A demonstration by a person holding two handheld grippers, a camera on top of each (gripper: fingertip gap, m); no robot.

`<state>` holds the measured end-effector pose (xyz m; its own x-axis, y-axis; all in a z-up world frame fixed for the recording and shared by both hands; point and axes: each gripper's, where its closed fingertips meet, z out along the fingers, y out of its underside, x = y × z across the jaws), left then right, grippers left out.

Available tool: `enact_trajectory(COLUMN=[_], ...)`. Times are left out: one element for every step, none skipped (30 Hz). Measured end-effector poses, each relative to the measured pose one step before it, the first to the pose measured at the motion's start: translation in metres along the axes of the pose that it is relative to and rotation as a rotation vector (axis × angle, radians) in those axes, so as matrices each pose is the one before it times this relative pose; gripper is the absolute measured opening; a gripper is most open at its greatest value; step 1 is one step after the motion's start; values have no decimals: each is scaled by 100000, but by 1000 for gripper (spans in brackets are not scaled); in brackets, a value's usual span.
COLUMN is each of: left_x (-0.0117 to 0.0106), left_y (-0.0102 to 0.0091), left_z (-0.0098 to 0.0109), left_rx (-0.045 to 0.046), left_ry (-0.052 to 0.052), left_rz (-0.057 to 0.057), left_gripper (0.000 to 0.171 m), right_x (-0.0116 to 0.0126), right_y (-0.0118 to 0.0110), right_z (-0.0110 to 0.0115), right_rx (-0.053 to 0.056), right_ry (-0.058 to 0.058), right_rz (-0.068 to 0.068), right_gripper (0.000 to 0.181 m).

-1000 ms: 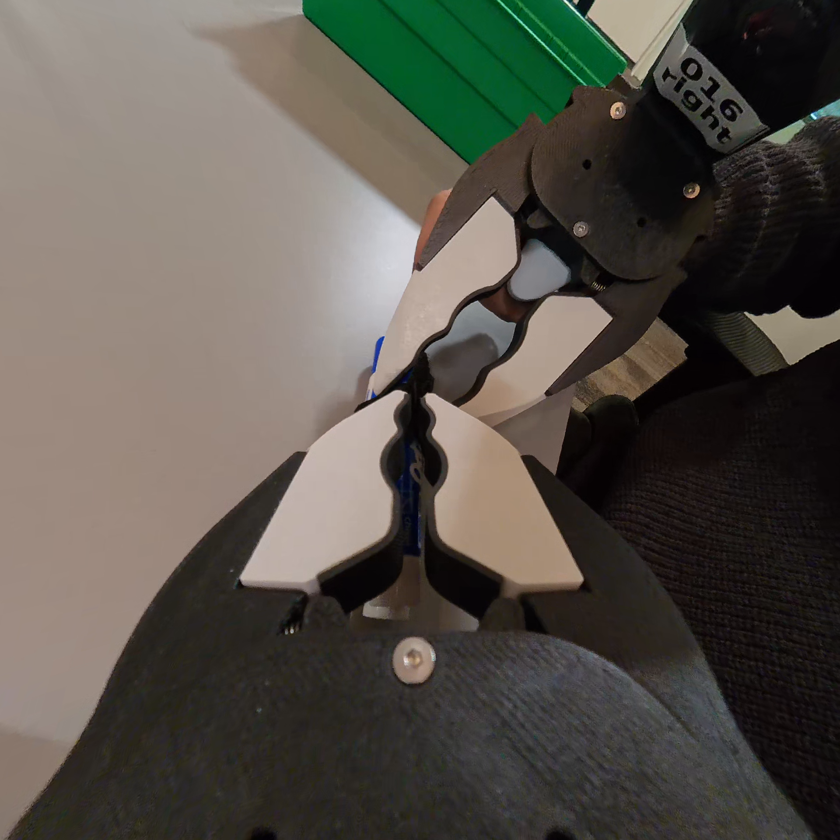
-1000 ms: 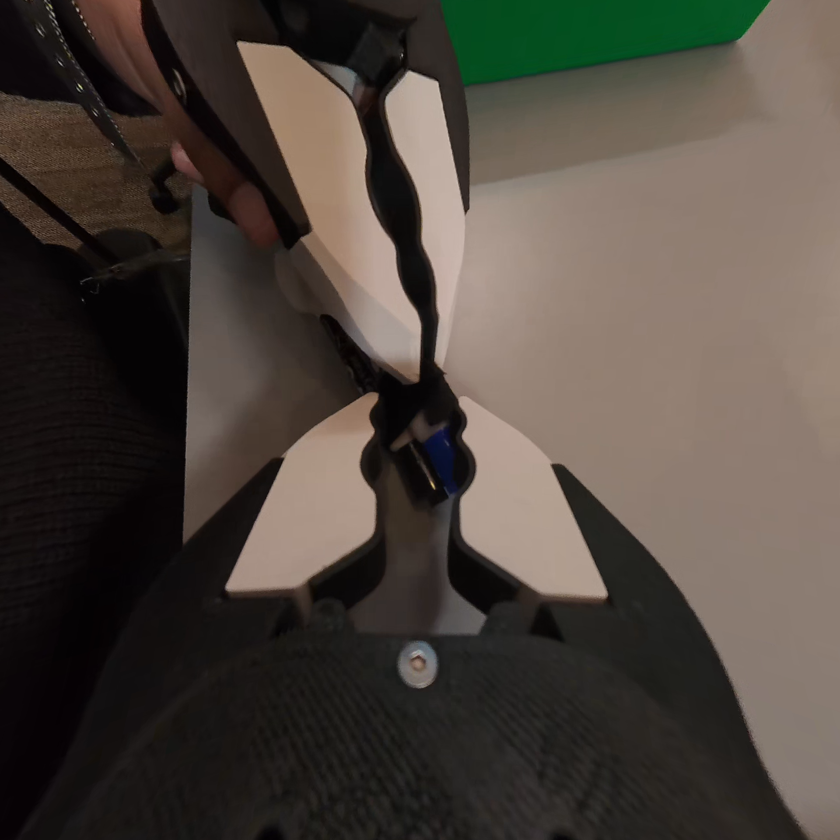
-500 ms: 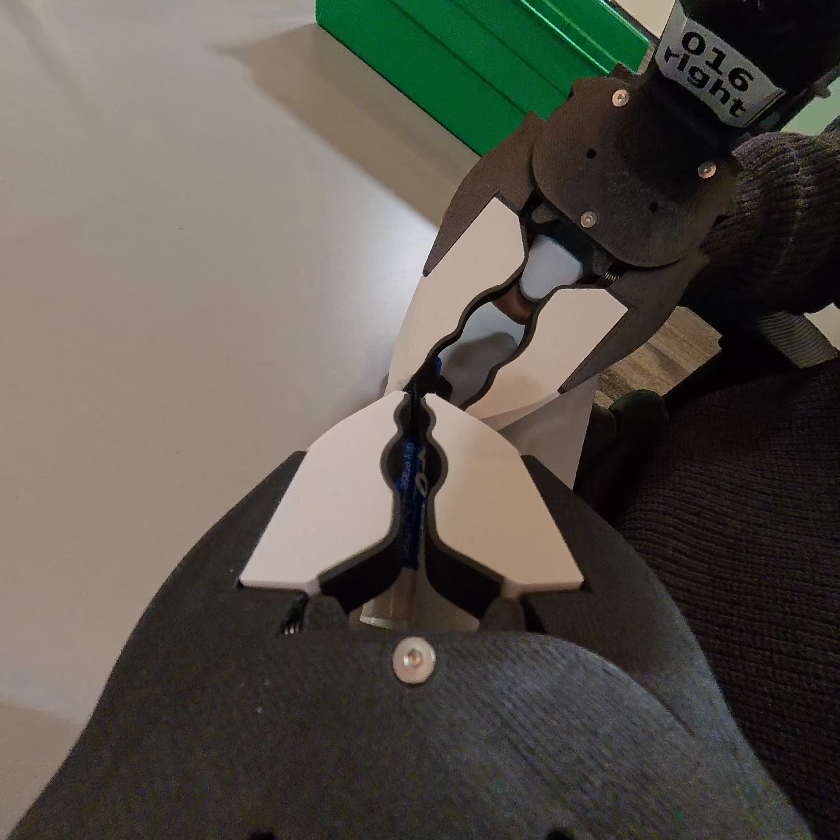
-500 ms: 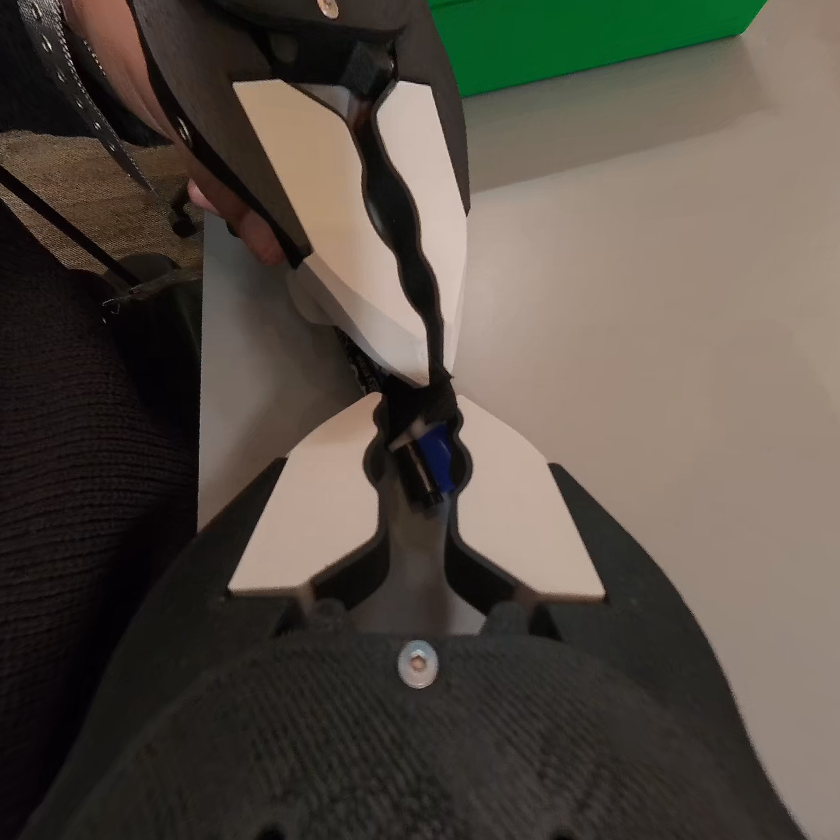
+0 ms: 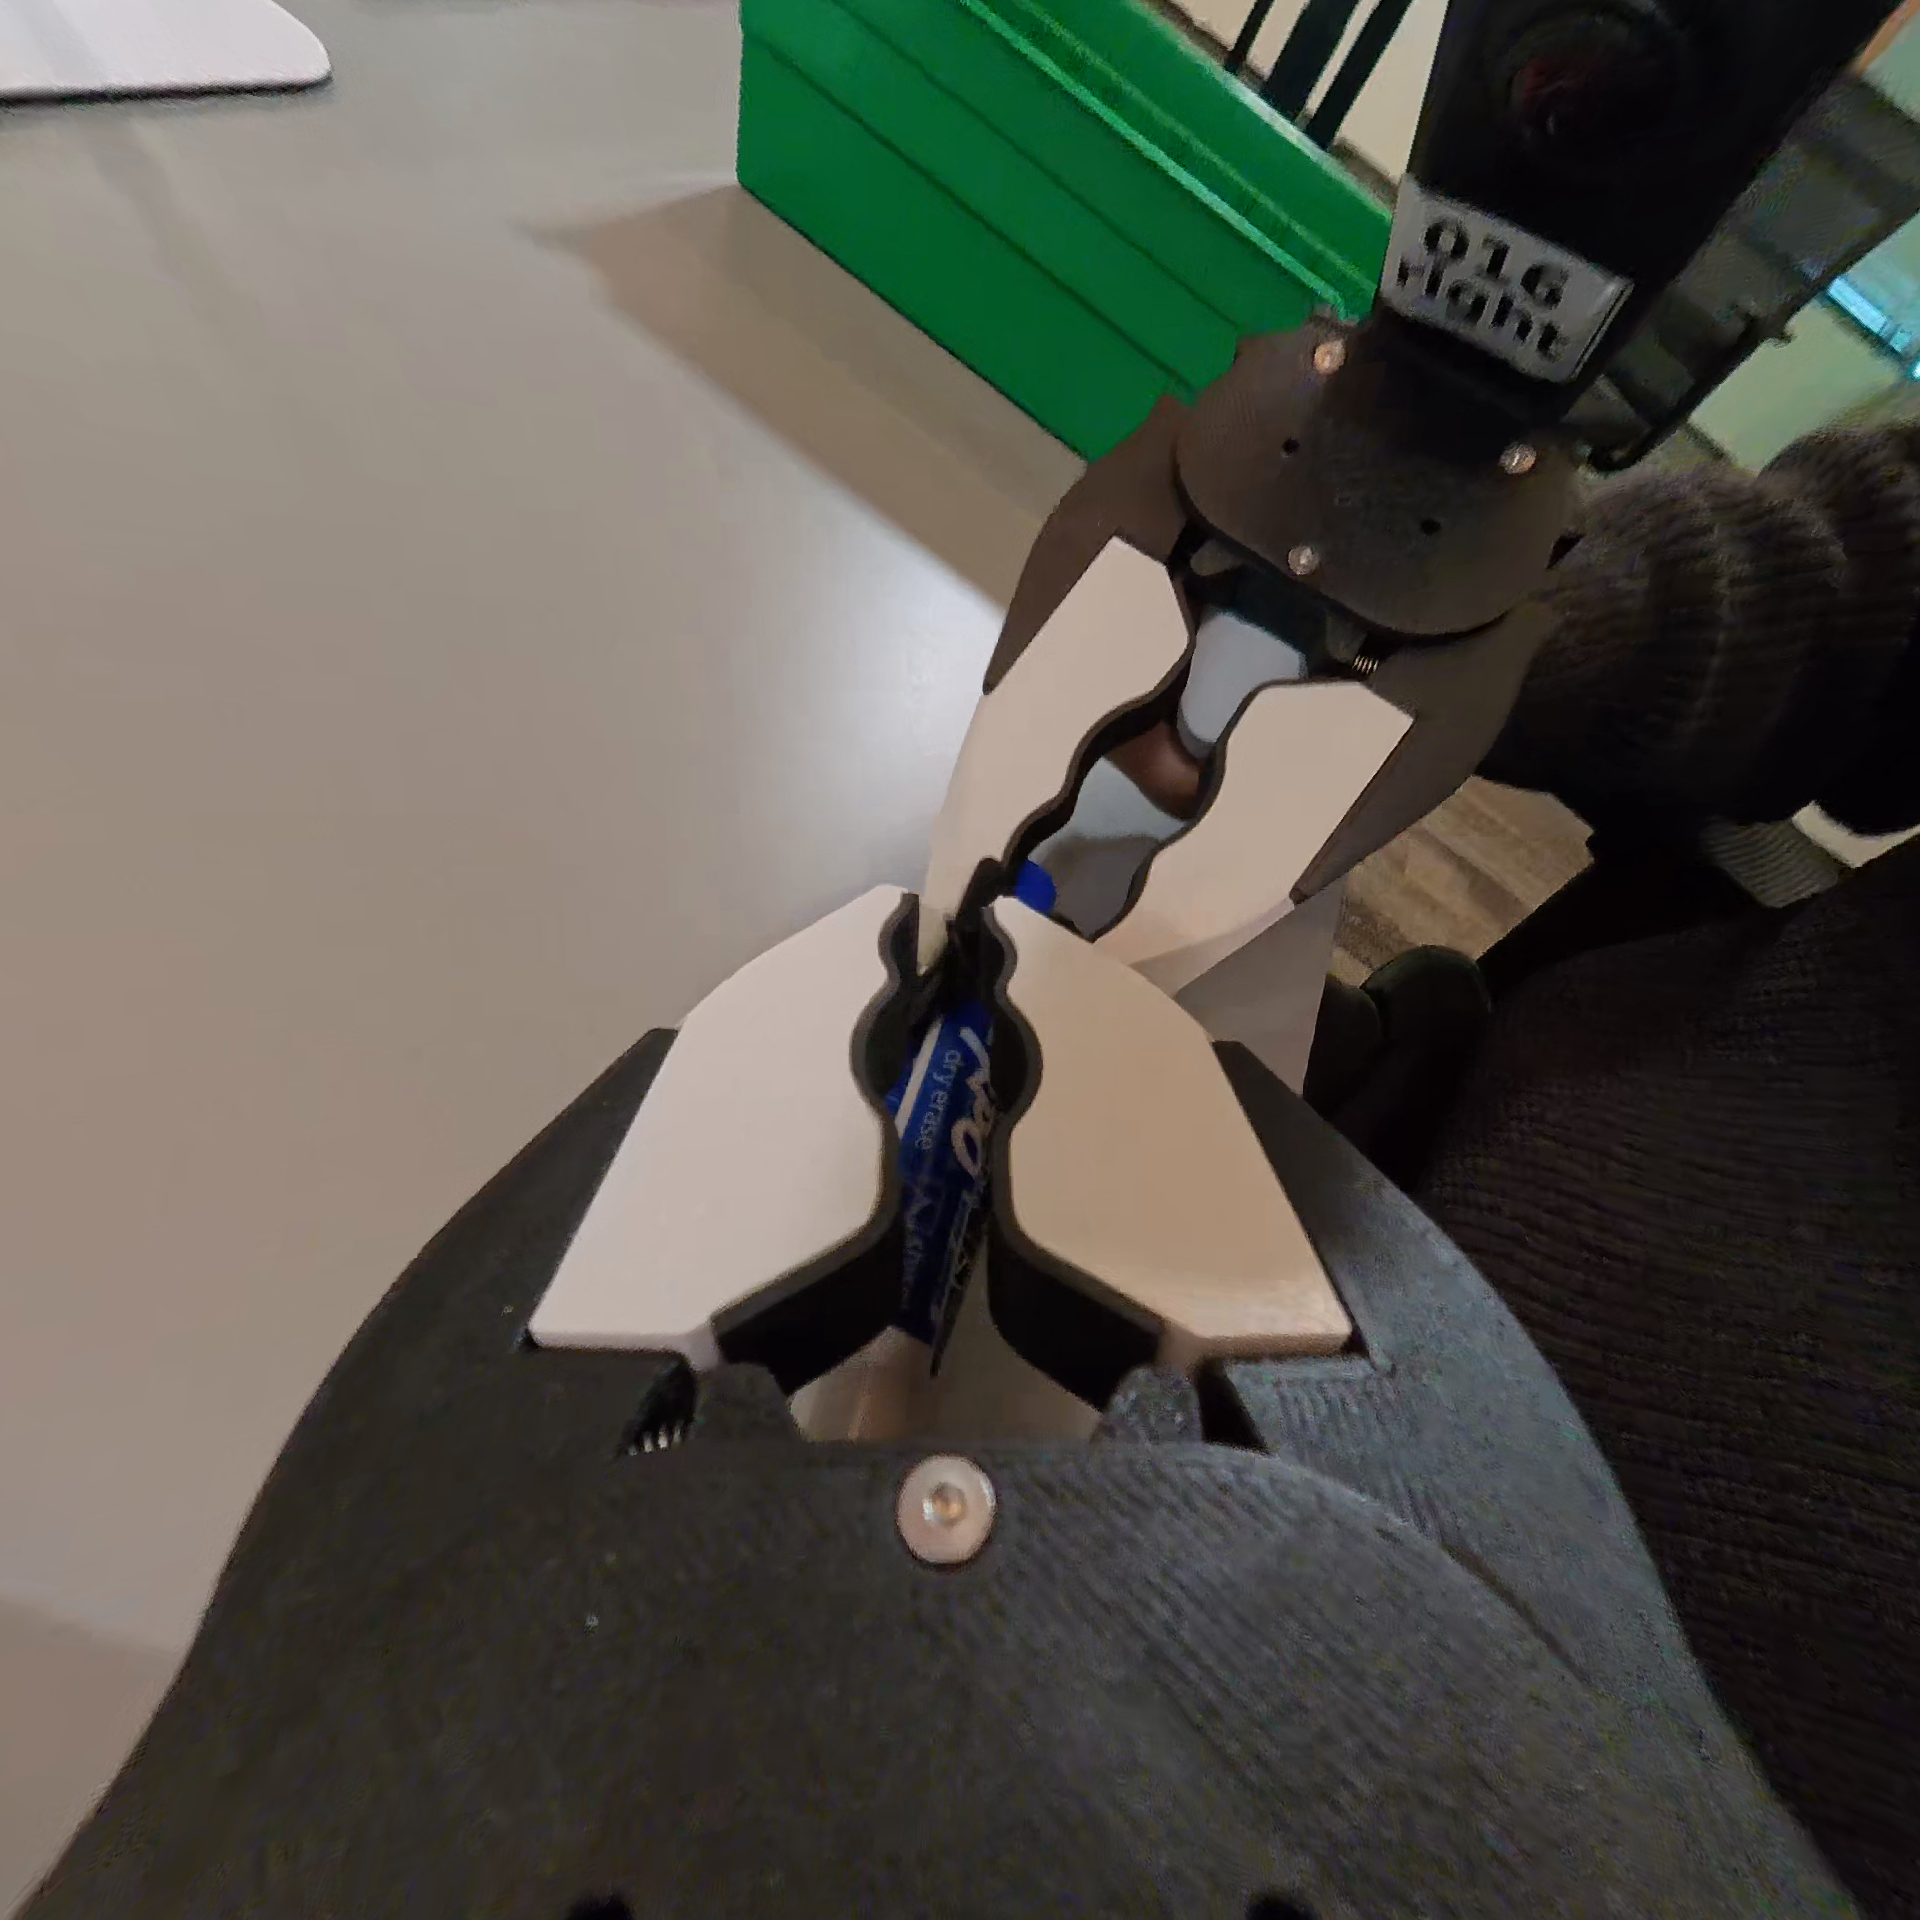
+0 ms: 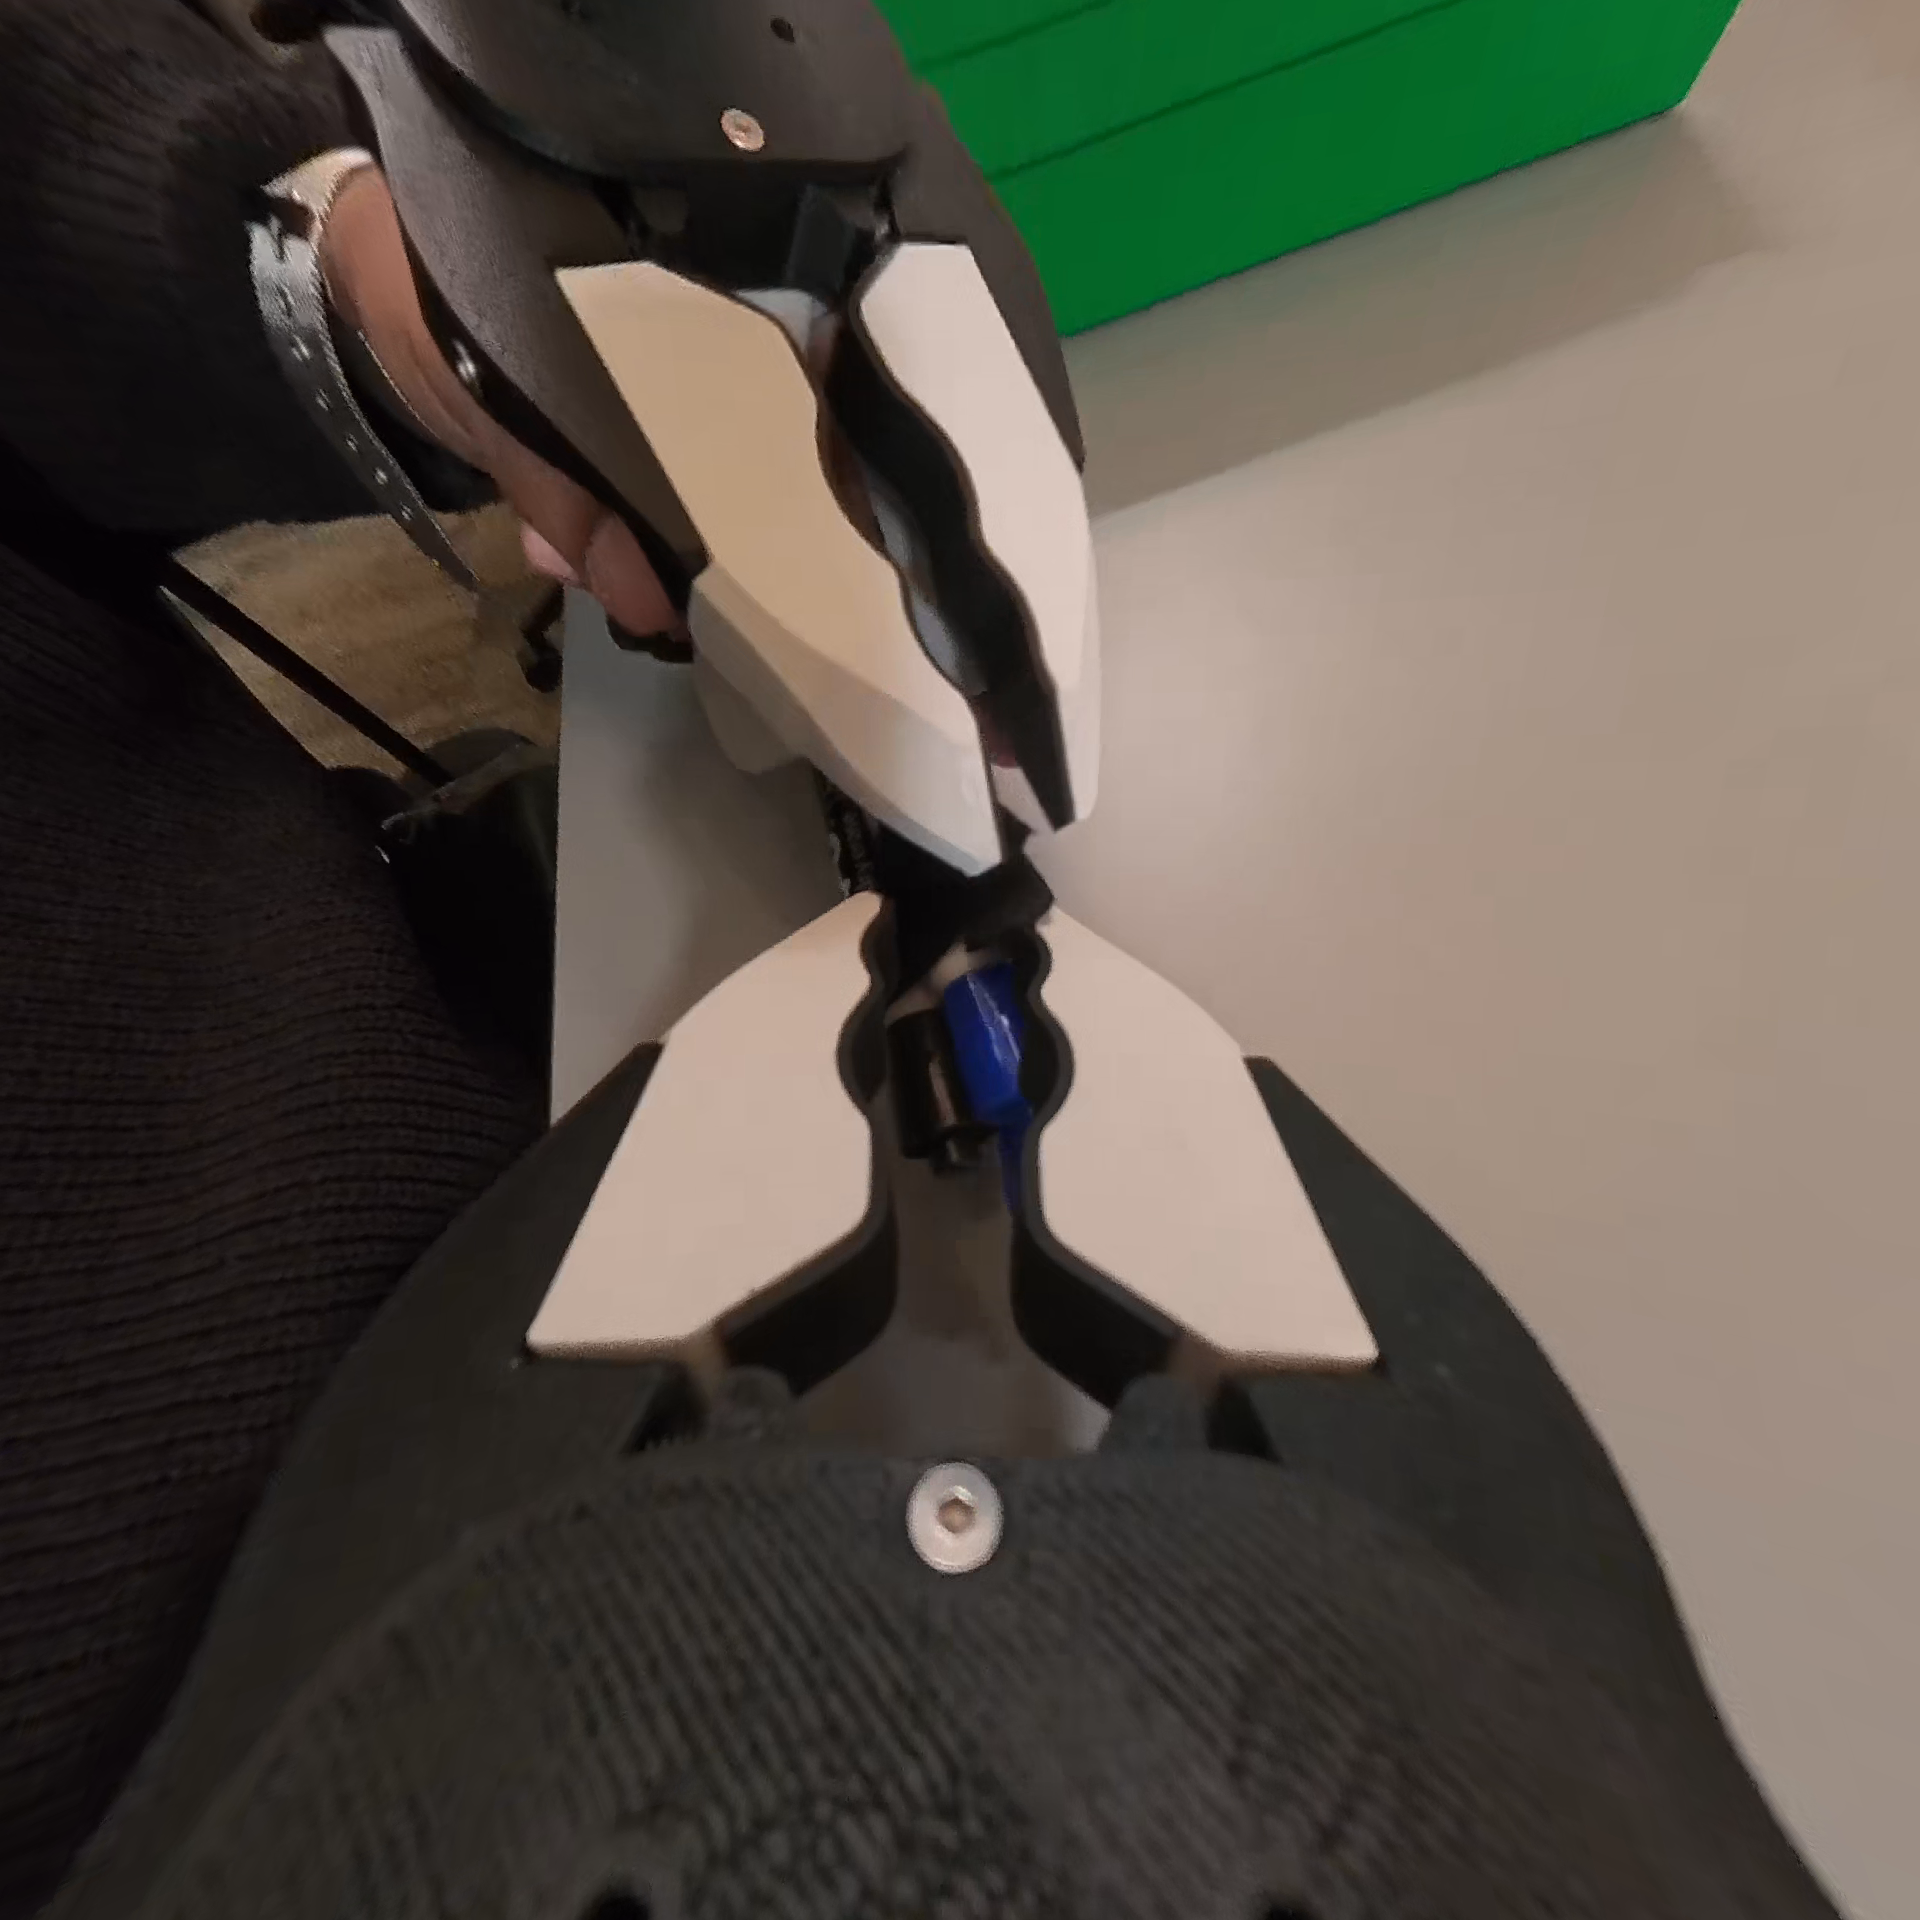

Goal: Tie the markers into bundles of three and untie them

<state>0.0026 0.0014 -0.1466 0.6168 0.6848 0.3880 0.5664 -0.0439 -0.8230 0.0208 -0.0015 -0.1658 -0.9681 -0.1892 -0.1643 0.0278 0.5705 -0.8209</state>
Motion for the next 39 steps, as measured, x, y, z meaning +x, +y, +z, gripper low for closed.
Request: enact_trajectory(left_x=[-20,-168,-307,-263,-212,-166,-95,-79,-78,-23,-40,-17,25,18,85,135,196,387,211,289,308,491,738,743,182,-390,-452,-377,-202,56,111,142,135,156,109,165,199,196,168], left_y=[-322,-191,-73,42,-43,-159,-142,-78,-30,54,155,324,419,136,149,143,110,166,80,41,53,23,-98,-61,72,97,134,184,151,183,156,-11,36,-18,0,39,72,107,116], left_z=[-174,-168,-148,-124,-142,-157,-126,-73,-32,-13,59,115,165,107,75,81,63,30,-39,-118,-144,-134,-18,106,206,174,150,127,132,118,110,39,26,4,-2,7,22,31,45], left_rx=[1886,1104,452,-207,373,1089,845,452,70,-236,-855,-1873,-2409,-630,-905,-1120,-945,-1471,-1223,-1118,-1308,-1143,-236,-787,-1846,-2122,-1875,-1826,-1434,-1301,-1337,-212,-576,-119,-64,-96,-139,-347,-370], left_ry=[908,85,-667,-323,-129,-89,223,198,-56,85,-273,-124,35,-259,5,214,325,1391,-250,149,504,2178,3949,4015,57,-3936,-4318,-3683,-2300,-397,90,711,996,1355,1130,1450,1833,1747,1549], left_rz=[-1605,-1852,-1624,-1423,-1103,-1092,-1207,-1047,-493,174,640,874,870,1259,1426,1590,2013,3207,3820,4083,3552,2717,552,-515,-368,831,1648,1481,861,613,397,165,-70,-809,-889,-803,-917,-960,-718], left_gripper=[14,12,10,10,11,11,11,11,11,11,11,12,12,12,12,13,13,17,15,14,14,20,28,29,32,30,32,32,32,33,34,33,34,33,33,33,32,33,33], right_x=[-70,-50,-2,62,78,68,80,93,80,91,94,92,107,-40,-85,-56,-23,-42,-28,-19,-21,-99,-141,-51,11,78,59,-95,-172,-144,-178,-116,-143,-140,-109,-128,-173,-212,-196], right_y=[-158,-82,-16,43,82,109,128,122,148,137,127,206,221,121,31,-21,-14,1,14,10,-18,-43,-107,-81,-4,119,80,31,-58,-87,-49,68,33,-2,-10,6,25,63,84], right_z=[-30,-24,1,-9,-6,-8,-12,8,13,25,17,63,80,73,54,33,28,12,15,-10,-43,-60,-45,-12,25,60,50,39,17,2,8,0,-36,-48,-29,-12,13,24,35], right_rx=[1071,593,316,-14,-79,-125,-227,-19,-202,-219,-149,-726,-807,-24,231,219,-3,-87,-128,-31,160,500,730,262,-182,-844,-572,-285,202,482,290,-478,-93,-83,-159,-302,-464,-740,-948], right_ry=[-613,-441,-145,262,275,-51,-224,-142,-159,-182,25,154,311,-680,-1091,-877,-411,-251,-159,-83,-337,-1081,-1608,-1040,-415,272,377,-525,-936,-816,-1036,-753,-998,-1110,-886,-897,-980,-1062,-1030], right_rz=[925,670,581,343,192,637,1044,927,874,878,454,41,-240,209,1492,1044,400,41,51,89,47,84,516,822,115,-573,-716,-392,-81,-130,-530,-1211,-1307,-928,-838,-1189,-1562,-1567,-1248], right_gripper=[22,22,21,21,21,21,21,21,21,21,21,21,21,21,21,21,21,21,21,21,21,21,21,21,21,21,21,21,21,21,21,21,21,21,21,21,21,21,21])
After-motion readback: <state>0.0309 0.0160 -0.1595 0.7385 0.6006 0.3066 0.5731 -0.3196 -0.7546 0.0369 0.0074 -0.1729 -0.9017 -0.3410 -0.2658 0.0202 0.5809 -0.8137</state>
